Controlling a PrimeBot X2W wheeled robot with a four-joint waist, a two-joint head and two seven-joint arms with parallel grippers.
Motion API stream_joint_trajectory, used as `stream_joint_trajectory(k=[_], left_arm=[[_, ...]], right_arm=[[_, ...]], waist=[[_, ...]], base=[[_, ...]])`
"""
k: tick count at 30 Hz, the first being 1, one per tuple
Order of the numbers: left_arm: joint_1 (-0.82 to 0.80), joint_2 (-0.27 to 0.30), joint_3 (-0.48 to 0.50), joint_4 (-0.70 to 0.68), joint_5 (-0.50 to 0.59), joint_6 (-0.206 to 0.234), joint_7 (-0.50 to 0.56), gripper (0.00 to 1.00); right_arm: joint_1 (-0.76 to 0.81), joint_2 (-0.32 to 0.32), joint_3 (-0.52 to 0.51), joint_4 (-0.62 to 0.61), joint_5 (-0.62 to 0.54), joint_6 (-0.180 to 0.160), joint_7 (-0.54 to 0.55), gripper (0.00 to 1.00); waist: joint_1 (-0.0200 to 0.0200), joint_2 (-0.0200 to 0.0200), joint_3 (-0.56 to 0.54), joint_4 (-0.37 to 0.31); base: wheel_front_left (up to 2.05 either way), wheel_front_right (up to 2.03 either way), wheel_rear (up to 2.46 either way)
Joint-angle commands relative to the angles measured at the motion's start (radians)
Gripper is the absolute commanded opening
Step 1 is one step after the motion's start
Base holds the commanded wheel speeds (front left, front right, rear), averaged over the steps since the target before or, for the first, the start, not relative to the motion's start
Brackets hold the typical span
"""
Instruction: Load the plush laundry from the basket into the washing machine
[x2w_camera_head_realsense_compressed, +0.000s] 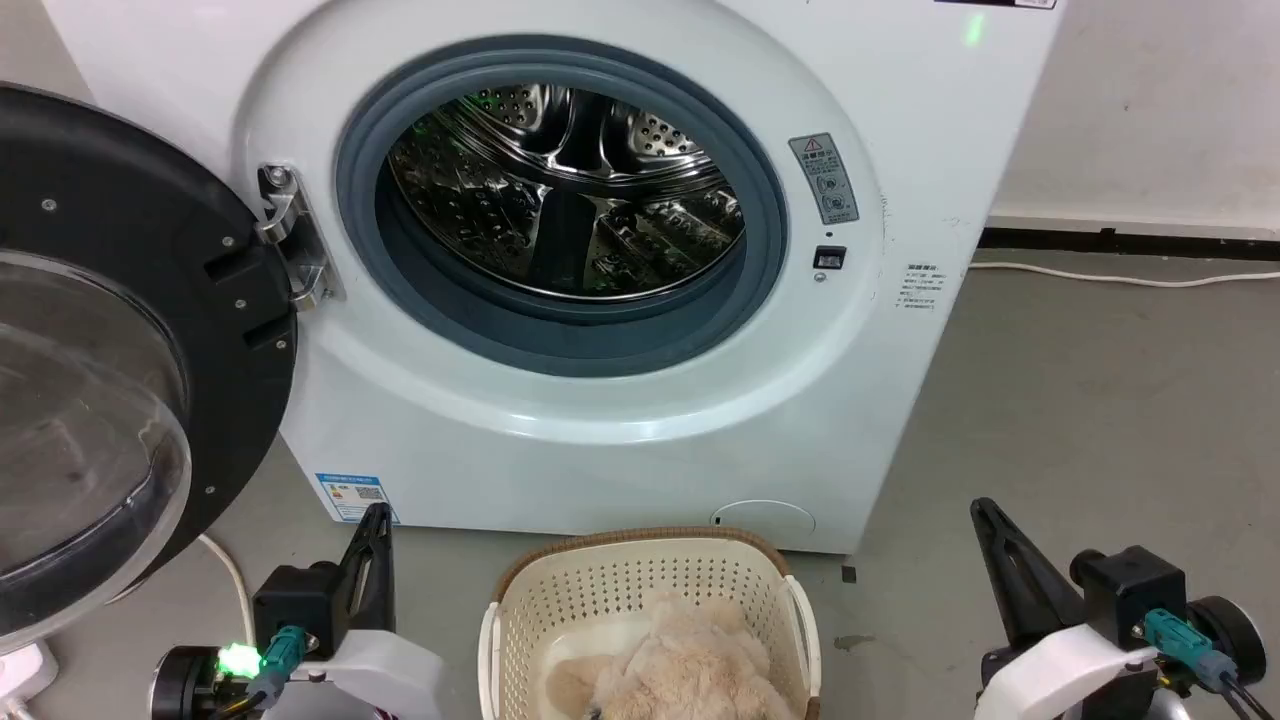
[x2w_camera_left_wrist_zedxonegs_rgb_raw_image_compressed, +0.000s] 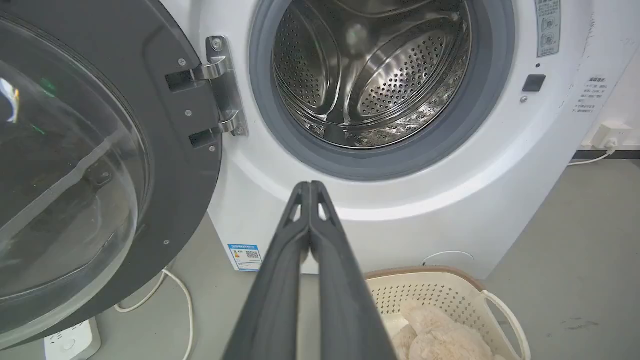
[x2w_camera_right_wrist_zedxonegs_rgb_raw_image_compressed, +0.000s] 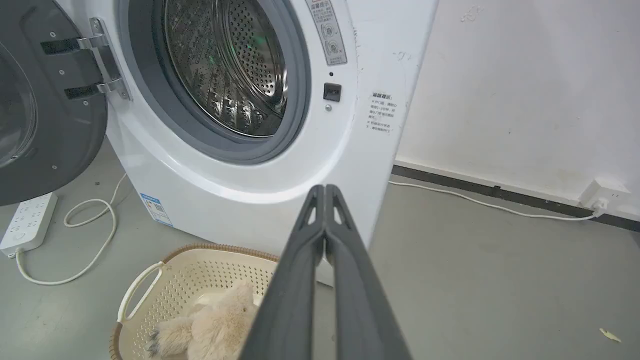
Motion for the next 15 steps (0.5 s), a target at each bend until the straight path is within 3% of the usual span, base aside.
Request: stream_joint_trajectory(k=[1,15], left_arm=[[-0.015,0.0,0.0,0.002,0.002,-0.004,0.0,0.0],[-0.015,0.0,0.0,0.002,0.002,-0.004,0.0,0.0]], right_arm=[[-0.011,-0.002,-0.001,0.002,-0.008,0.001,0.0,0.0],[-0.011,-0.002,-0.001,0.002,-0.008,0.001,0.0,0.0]], waist=[[0.0,0.0,0.0,0.0],[0.0,0.0,0.0,0.0]], base=[[0.0,0.0,0.0],[0.0,0.0,0.0]])
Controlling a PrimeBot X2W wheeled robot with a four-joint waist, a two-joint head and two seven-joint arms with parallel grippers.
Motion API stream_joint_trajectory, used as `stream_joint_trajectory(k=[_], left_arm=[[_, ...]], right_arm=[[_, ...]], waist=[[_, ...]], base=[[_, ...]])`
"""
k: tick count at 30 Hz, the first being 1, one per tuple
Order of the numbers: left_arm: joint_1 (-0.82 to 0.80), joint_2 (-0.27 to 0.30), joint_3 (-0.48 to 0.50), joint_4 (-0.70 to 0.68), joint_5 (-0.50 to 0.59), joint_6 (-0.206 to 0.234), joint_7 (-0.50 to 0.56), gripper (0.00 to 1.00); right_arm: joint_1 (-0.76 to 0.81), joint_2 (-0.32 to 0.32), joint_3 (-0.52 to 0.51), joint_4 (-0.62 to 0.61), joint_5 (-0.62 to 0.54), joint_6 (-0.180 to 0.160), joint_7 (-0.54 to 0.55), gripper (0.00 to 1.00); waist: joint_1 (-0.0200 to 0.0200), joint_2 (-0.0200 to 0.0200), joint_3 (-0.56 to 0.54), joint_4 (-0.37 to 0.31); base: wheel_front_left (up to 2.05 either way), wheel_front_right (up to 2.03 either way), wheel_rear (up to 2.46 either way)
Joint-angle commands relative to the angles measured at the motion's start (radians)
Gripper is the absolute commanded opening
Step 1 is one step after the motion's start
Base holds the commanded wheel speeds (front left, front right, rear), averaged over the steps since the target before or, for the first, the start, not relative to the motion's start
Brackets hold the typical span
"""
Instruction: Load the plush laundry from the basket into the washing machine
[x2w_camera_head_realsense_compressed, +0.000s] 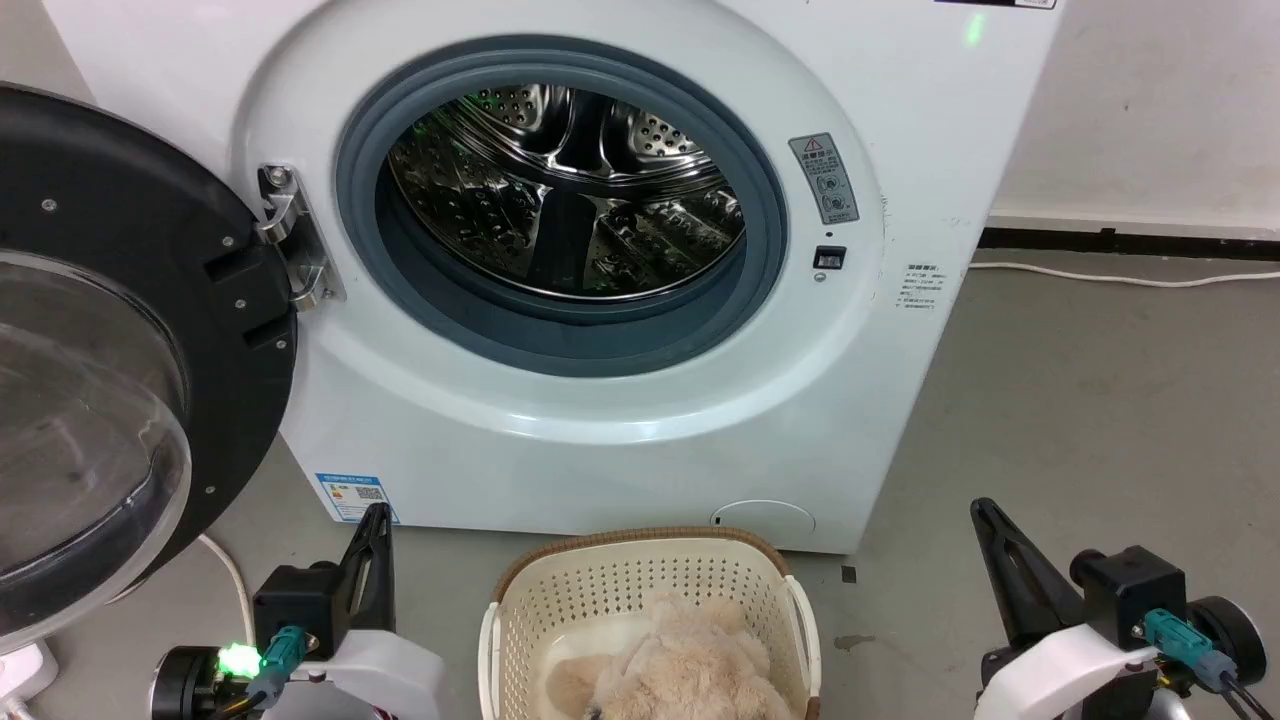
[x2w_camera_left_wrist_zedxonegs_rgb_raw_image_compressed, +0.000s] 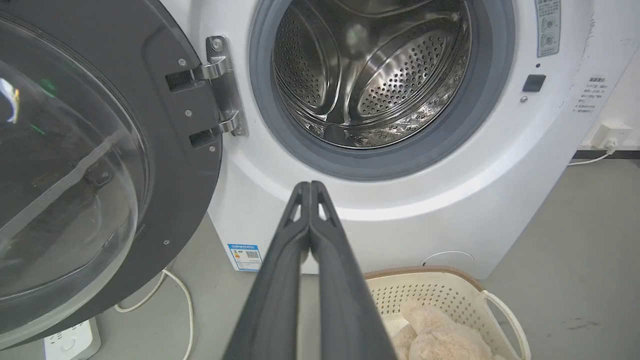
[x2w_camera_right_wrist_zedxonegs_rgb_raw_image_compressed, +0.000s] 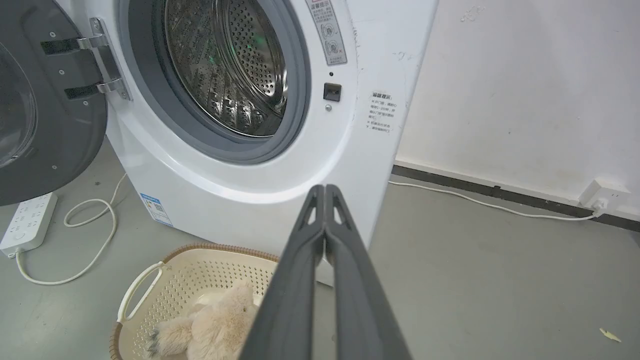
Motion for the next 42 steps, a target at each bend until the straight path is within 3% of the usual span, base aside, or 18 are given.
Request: stream_joint_trajectory(k=[1,42], left_arm=[[-0.015,0.0,0.0,0.002,0.002,-0.004,0.0,0.0],[-0.015,0.0,0.0,0.002,0.002,-0.004,0.0,0.0]], right_arm=[[-0.011,-0.002,-0.001,0.002,-0.008,0.001,0.0,0.0],[-0.011,-0.002,-0.001,0.002,-0.008,0.001,0.0,0.0]], waist=[[0.0,-0.0001,0.0,0.0],[0.0,-0.0001,0.0,0.0]], base=[[0.0,0.0,0.0],[0.0,0.0,0.0]])
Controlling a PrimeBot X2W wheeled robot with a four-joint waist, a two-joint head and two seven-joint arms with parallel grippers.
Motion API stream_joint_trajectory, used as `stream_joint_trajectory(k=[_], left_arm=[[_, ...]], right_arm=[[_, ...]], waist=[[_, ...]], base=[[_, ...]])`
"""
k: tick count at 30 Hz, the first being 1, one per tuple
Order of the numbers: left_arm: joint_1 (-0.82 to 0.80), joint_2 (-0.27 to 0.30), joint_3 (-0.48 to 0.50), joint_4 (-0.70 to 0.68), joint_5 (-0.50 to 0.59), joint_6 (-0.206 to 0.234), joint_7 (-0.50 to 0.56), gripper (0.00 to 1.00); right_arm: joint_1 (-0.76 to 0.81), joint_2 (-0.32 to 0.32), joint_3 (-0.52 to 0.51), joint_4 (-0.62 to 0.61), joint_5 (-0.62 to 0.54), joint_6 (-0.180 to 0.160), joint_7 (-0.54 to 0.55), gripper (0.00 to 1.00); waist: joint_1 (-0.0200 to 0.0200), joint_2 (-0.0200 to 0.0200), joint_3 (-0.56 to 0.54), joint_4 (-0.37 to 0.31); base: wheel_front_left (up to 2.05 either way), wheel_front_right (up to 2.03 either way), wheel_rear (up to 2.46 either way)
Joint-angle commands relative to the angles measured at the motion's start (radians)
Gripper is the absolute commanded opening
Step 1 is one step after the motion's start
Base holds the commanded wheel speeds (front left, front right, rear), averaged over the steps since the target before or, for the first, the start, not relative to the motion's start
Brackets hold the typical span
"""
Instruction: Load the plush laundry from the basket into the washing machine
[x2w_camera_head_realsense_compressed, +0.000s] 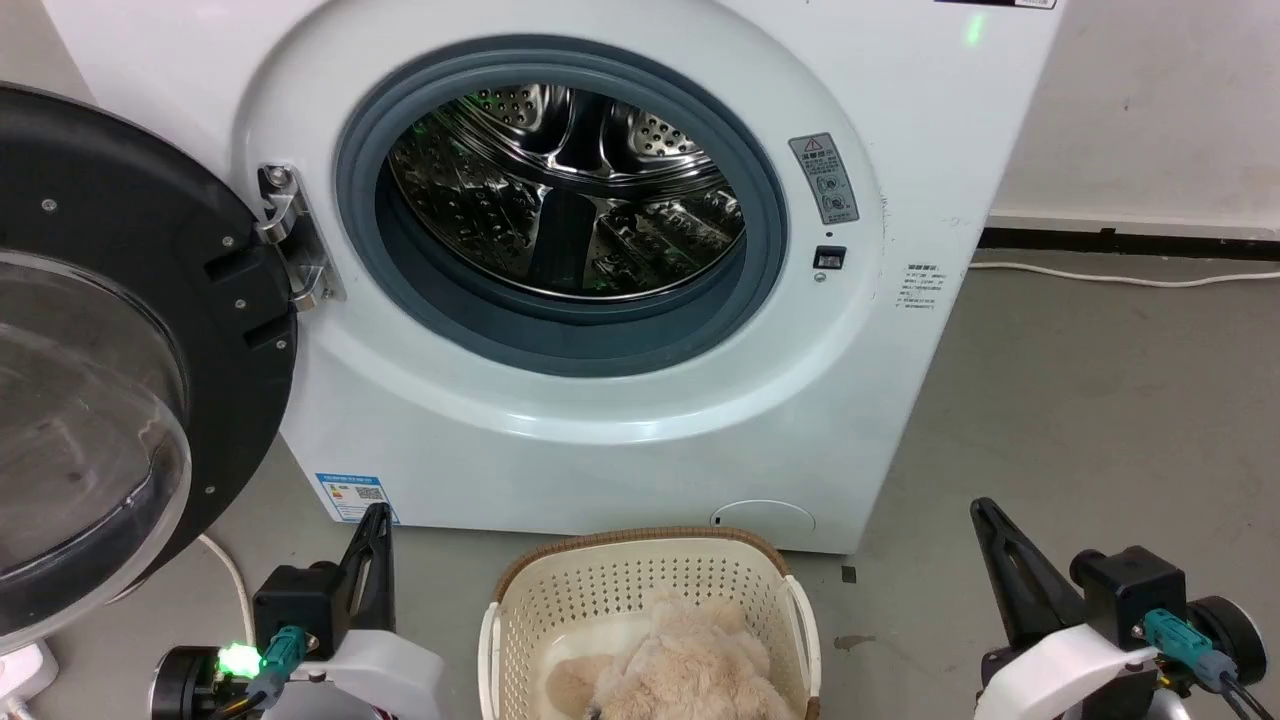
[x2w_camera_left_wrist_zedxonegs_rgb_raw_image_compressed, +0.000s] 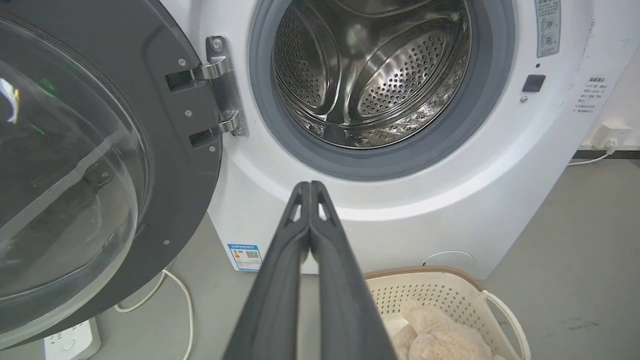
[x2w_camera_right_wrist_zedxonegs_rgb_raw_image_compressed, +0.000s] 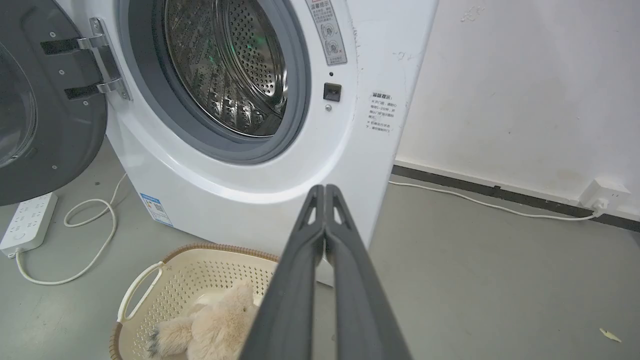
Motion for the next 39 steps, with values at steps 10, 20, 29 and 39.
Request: stream_joint_trajectory(k=[10,20,29,39], left_arm=[[-0.015,0.0,0.0,0.002,0.002,-0.004,0.0,0.0],[0.005,0.0,-0.012,0.0,-0.014,0.007,-0.012,1.0],[0.007,0.002,-0.031,0.007,-0.036,0.015,-0.024,1.0],[-0.013,0.002,-0.061,0.03,-0.063,0.02,-0.016,1.0]], right_arm=[[-0.011,-0.002,-0.001,0.002,-0.008,0.001,0.0,0.0],[0.011,0.0,-0.003,0.002,0.021,0.0,-0.012,1.0],[0.023,0.0,-0.008,0.007,0.046,0.0,-0.031,1.0],[0.026,0.0,-0.012,0.001,0.068,0.0,-0.045,1.0]], waist=[[0.0,-0.0001,0.0,0.0],[0.0,-0.0001,0.0,0.0],[0.0,-0.0001,0.0,-0.002],[0.0,-0.0001,0.014,-0.016]], base=[[0.0,0.0,0.0],[0.0,0.0,0.0],[0.0,0.0,0.0],[0.0,0.0,0.0]])
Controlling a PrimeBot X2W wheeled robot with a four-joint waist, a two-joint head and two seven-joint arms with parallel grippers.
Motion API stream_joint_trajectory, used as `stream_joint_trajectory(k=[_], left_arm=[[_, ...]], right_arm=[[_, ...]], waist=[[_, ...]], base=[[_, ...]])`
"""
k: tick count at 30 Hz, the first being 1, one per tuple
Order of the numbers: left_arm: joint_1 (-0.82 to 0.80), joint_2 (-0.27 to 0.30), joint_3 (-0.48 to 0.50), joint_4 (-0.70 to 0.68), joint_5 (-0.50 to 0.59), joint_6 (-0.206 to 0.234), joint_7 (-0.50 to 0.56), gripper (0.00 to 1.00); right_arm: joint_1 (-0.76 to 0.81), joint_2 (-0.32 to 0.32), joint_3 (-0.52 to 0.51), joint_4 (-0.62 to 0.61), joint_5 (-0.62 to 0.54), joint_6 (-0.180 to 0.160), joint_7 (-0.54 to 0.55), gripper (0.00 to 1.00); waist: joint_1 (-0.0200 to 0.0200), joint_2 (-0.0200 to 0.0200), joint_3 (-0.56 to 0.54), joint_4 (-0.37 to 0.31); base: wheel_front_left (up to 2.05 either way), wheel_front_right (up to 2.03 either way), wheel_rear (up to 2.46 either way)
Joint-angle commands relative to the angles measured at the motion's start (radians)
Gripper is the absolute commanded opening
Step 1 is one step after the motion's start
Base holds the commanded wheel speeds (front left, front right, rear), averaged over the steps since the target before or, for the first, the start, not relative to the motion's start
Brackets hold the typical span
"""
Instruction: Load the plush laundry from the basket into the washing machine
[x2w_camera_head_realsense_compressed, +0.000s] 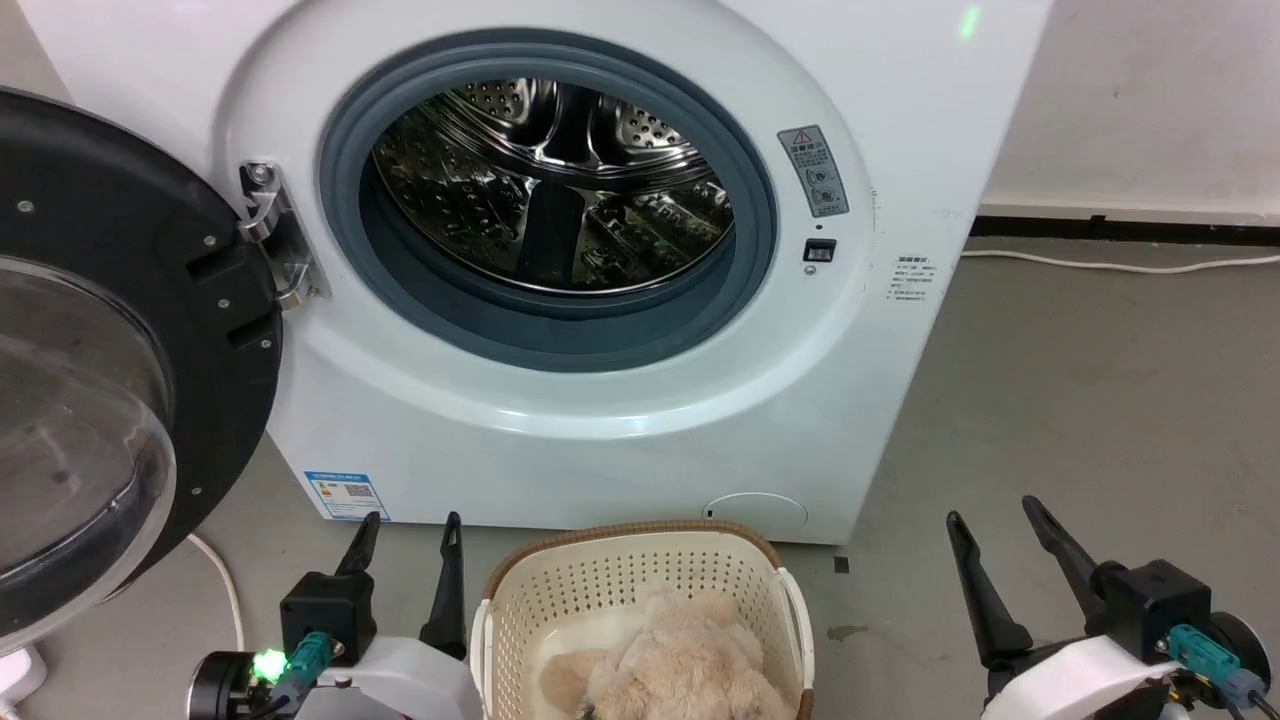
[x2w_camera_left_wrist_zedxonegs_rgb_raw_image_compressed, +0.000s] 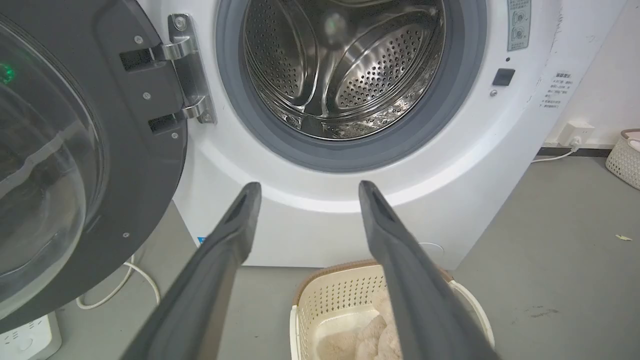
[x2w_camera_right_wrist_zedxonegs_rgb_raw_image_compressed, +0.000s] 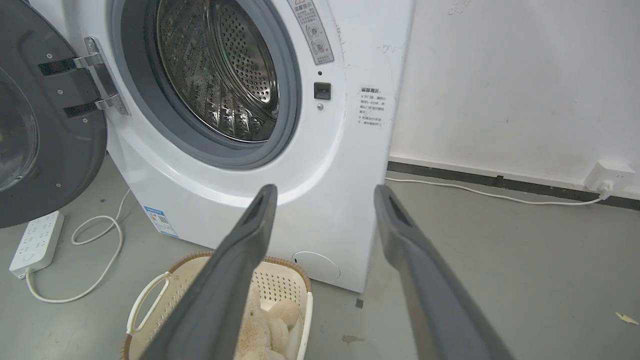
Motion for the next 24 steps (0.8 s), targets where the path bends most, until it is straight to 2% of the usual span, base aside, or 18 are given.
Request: stream_joint_trajectory(k=[1,14,24], left_arm=[[-0.018,0.002,-0.011,0.012,-0.012,0.006,0.003,1.0],[-0.101,0.001,-0.066,0.116,-0.053,-0.003,0.036,1.0],[-0.2,0.0,-0.123,0.241,-0.084,-0.016,0.115,1.0]], right_arm=[[0.008,-0.001,-0.003,-0.004,0.014,0.0,-0.009,1.0],[-0.01,-0.001,-0.004,-0.015,0.048,0.0,-0.028,1.0],[-0.032,-0.001,-0.016,-0.013,0.087,0.0,-0.053,1.0]], waist=[[0.0,-0.0001,0.006,-0.004],[0.0,-0.0001,0.065,-0.039],[0.0,-0.0001,0.14,-0.076]], base=[[0.0,0.0,0.0],[0.0,0.0,0.0],[0.0,0.0,0.0]])
